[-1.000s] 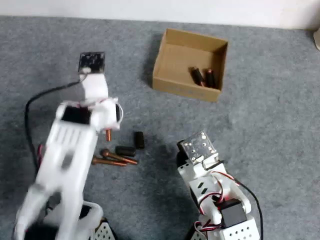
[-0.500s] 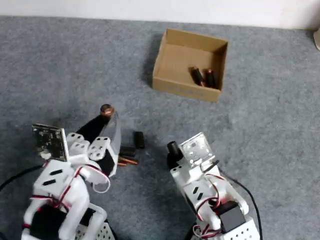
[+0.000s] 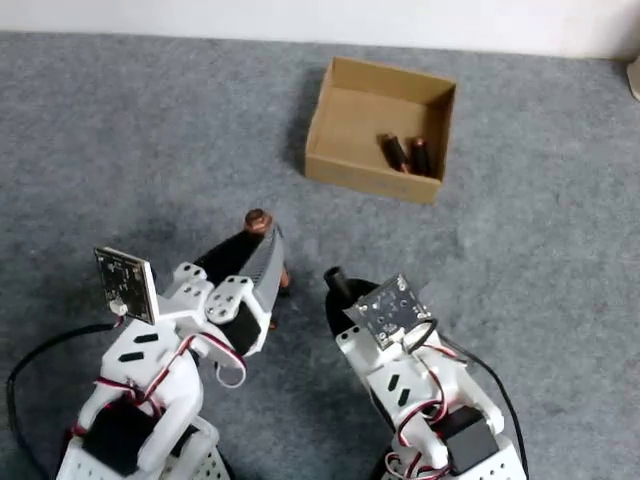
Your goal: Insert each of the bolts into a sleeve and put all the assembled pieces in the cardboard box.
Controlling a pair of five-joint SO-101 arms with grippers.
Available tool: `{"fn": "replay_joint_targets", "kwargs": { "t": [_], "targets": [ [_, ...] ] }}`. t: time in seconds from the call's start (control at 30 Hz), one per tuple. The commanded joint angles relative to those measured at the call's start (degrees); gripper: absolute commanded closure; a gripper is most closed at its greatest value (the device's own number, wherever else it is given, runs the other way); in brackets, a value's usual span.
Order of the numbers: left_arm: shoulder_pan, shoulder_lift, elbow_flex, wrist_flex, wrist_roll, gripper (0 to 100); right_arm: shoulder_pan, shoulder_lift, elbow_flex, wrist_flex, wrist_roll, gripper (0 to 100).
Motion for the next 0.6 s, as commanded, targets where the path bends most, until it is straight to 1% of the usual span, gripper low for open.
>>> {"fn": "replay_joint_targets", "kwargs": {
  "t": [0.0,0.03,0.13,0.23,0.4,0.57],
  "targets": [
    [0.84,-0.48,1.80,-6.42,0.44,100,-3.21,-0.40,-2.33,-1.80,-1.49,99.4],
    [0.84,-0.48,2.95,-7.91,0.79,100,-4.00,-0.40,-2.33,-1.80,-1.41,99.4],
    [0.75,-0.48,5.23,-11.78,5.19,100,-4.44,-0.40,-2.24,-1.80,-1.32,99.4],
    [1.10,-0.48,7.08,-12.40,7.91,100,-4.35,-0.40,-1.98,-1.80,-1.32,99.4],
    [1.71,-0.48,9.10,-12.66,8.53,100,-4.35,-0.40,-1.98,-1.80,-1.23,99.4],
    [7.16,-0.31,9.63,-12.57,8.44,100,-4.35,-0.40,-1.89,-1.89,-1.23,99.4]
  ]
}}
